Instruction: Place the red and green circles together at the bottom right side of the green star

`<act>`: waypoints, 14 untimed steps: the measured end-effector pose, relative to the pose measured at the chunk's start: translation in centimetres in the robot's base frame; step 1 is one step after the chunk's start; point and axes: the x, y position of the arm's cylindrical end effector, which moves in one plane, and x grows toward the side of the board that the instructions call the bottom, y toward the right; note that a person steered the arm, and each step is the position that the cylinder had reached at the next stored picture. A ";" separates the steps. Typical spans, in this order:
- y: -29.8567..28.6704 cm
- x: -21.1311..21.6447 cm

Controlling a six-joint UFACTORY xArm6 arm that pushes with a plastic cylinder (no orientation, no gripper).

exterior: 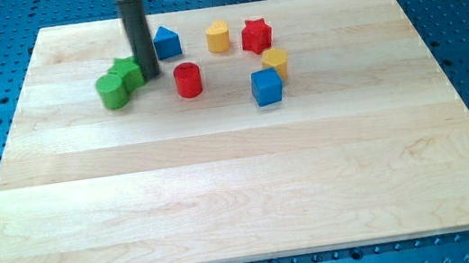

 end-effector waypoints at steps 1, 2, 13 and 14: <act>-0.1 -1.4; -0.9 -0.3; 4.8 11.5; -1.4 16.1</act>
